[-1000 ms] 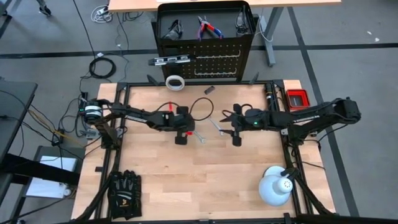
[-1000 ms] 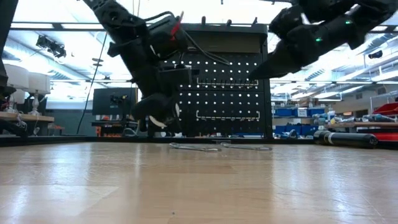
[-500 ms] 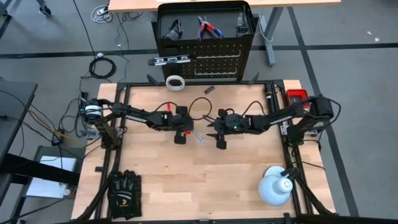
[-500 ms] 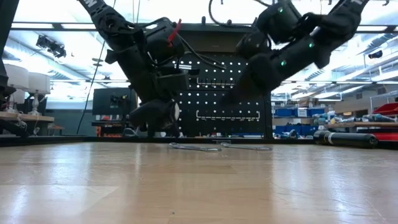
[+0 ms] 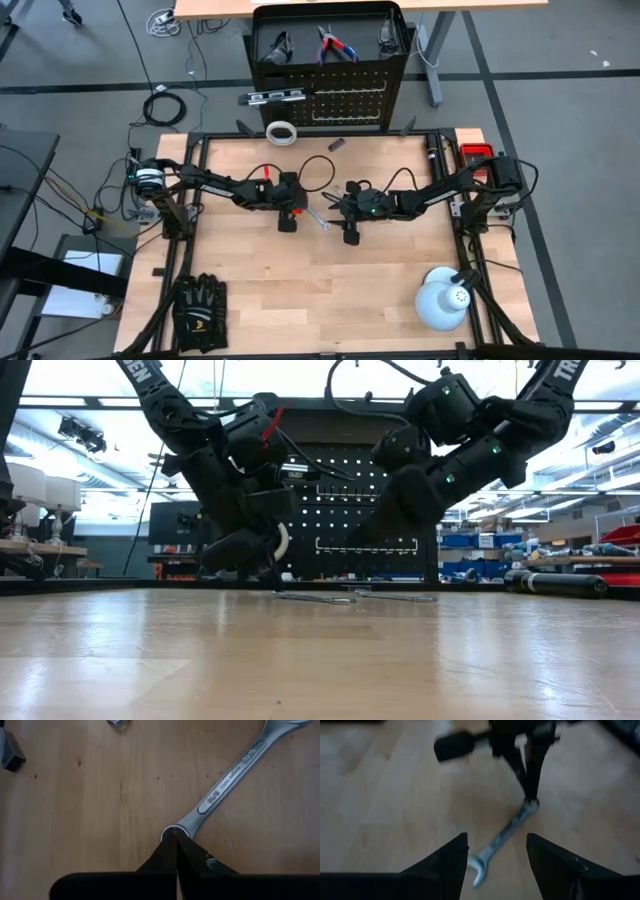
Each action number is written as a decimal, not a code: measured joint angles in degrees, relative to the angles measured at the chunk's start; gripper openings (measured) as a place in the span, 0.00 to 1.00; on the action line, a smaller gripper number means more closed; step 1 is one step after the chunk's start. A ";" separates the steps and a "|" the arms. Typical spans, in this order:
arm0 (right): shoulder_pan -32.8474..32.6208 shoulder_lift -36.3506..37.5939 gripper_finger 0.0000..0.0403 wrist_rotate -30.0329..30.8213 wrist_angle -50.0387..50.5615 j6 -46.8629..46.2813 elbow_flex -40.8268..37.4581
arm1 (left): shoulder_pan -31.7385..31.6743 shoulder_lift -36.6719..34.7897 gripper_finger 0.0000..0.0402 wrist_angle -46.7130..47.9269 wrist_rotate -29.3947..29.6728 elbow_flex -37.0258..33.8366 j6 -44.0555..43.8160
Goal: Hang tools onto peg board
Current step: Hang the left silver wrench on the peg board
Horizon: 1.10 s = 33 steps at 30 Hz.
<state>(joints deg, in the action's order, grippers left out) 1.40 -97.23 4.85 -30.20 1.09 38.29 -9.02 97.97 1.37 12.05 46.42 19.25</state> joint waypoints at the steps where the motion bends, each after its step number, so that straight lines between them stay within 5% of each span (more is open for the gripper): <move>1: -0.14 -0.03 0.52 0.06 -0.08 0.11 0.23 | 0.00 0.00 0.00 -0.34 -0.02 -0.32 -0.40; 10: -1.30 -0.11 0.57 0.11 -1.27 2.94 1.00 | 0.00 0.26 0.00 -0.59 -0.13 -0.90 -6.38; 24: -0.62 -0.11 0.74 0.24 -1.04 8.81 1.00 | 1.15 0.40 0.00 -0.50 0.77 -0.90 -28.86; 33: 0.53 -0.11 0.75 1.57 5.51 7.16 1.00 | 1.97 0.48 0.00 -3.17 0.87 -0.96 -31.52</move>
<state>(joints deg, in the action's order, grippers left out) 1.93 -97.34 6.42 -24.69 8.25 39.29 -7.05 98.45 -1.80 12.92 45.45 -12.27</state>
